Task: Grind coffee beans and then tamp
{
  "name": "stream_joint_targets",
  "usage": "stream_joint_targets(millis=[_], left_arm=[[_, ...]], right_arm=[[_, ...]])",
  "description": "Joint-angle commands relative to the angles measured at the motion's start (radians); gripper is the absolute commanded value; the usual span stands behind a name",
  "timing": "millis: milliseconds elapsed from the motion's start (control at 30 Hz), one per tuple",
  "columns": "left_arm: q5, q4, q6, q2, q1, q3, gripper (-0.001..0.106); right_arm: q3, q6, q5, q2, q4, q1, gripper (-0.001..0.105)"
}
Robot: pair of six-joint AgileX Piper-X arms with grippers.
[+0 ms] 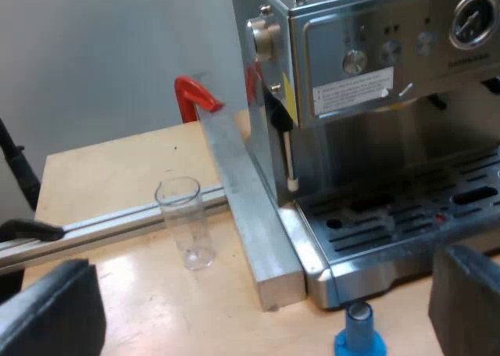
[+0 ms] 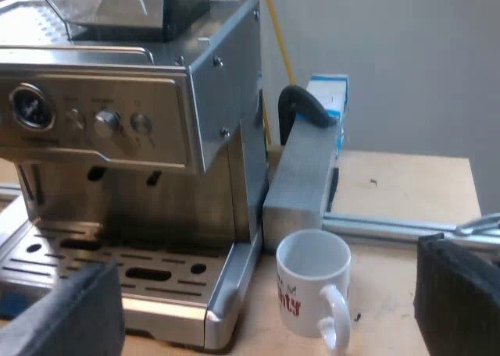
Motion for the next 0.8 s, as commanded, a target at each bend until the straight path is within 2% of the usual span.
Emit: stream_joint_targets(millis=[33,467,667,800], left_arm=[[-0.026,-0.045,-0.019,-0.138,0.000,0.038,0.085],[-0.026,-0.263,-0.019,-0.135,0.000,0.277,0.085],[-0.026,-0.278,-0.019,-0.136,0.000,0.369,0.085],[-0.024,-0.277,-0.019,-0.136,0.000,0.400,0.085]], right_arm=[[0.038,-0.012,-0.027,-0.040,-0.035,-0.006,0.077],[0.213,-0.012,-0.033,-0.038,-0.120,-0.006,0.077],[0.285,-0.015,-0.033,-0.038,-0.126,-0.006,0.077],[0.324,-0.020,-0.033,-0.036,-0.126,-0.006,0.077]])
